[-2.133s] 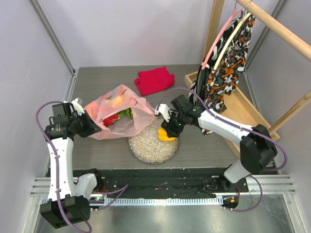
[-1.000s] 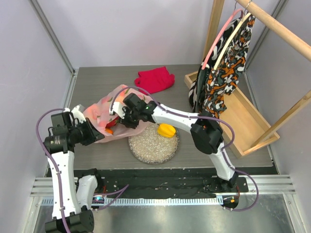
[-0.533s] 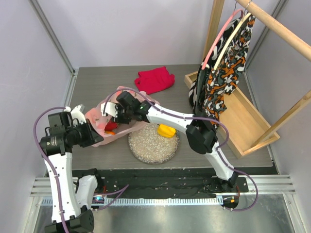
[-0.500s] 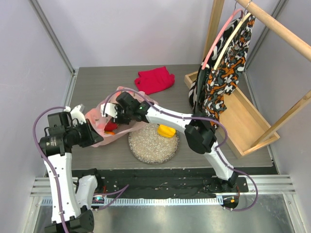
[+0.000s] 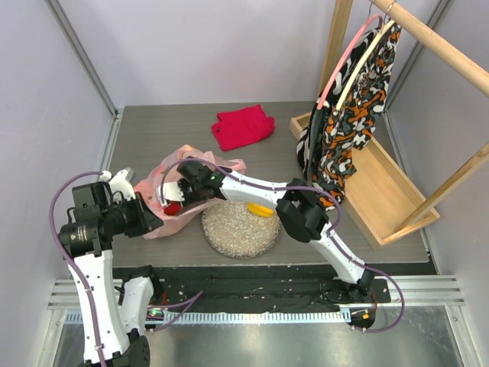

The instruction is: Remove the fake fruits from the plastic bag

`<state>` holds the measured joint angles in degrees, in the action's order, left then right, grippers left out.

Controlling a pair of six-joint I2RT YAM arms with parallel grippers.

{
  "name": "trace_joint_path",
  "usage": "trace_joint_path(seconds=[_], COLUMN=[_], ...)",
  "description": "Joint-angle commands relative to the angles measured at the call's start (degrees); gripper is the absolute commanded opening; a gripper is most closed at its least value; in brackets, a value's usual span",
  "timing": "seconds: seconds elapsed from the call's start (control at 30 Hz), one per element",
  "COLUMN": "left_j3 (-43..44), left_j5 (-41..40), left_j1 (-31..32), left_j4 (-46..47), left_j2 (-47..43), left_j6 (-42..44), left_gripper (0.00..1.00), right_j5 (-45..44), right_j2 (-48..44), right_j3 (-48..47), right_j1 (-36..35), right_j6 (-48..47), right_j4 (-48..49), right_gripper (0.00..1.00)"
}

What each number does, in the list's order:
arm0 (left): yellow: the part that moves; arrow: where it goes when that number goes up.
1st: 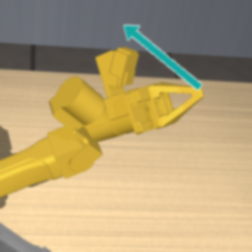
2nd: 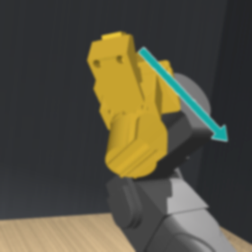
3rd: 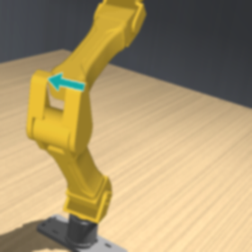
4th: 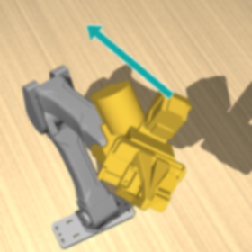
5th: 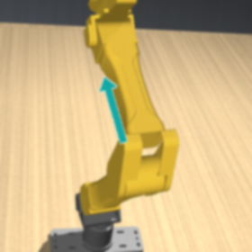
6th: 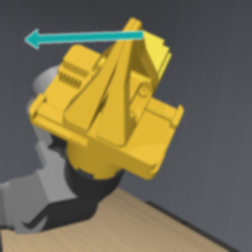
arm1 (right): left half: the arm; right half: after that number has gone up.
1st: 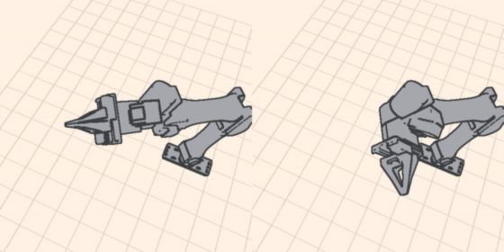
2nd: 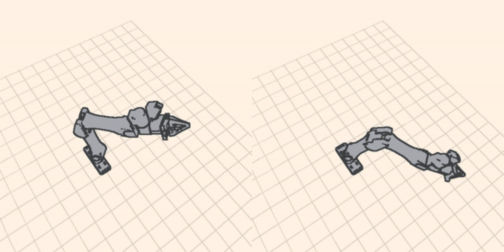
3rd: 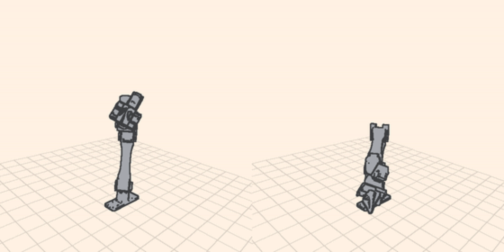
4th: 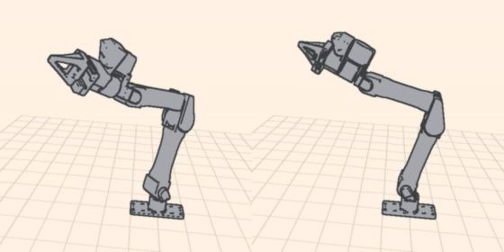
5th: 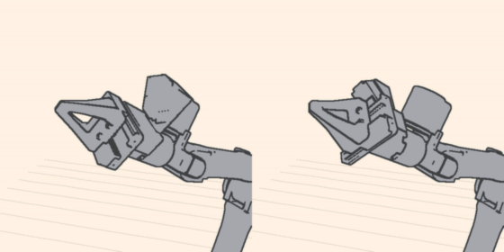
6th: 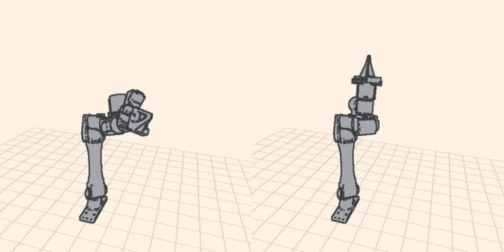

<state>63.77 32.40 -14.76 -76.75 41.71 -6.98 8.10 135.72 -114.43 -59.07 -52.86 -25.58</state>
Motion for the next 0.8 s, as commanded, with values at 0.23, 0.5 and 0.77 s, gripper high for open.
trace_joint_path(seconds=[0.23, 0.5, 0.77], left_j3=[-0.3, 0.7, 0.6], left_j5=[-0.4, -2.9, -1.9], left_j1=[-0.3, -0.3, 0.5], left_j4=[1.9, 5.9, 6.9], left_j2=[1.4, 4.5, 6.8], left_j6=[-2.3, -3.6, -3.2], left_gripper=[0.0, 0.0, 0.0], right_j5=[4.7, 4.0, 0.1], right_j2=[-8.6, -24.6, -31.1], right_j3=[2.7, 9.6, 13.4], right_j1=[0.0, 0.2, 0.2], right_j6=[-4.0, 0.3, 7.2], right_j4=[-3.2, -3.8, -4.6], right_gripper=[0.01, 0.01, 0.01])
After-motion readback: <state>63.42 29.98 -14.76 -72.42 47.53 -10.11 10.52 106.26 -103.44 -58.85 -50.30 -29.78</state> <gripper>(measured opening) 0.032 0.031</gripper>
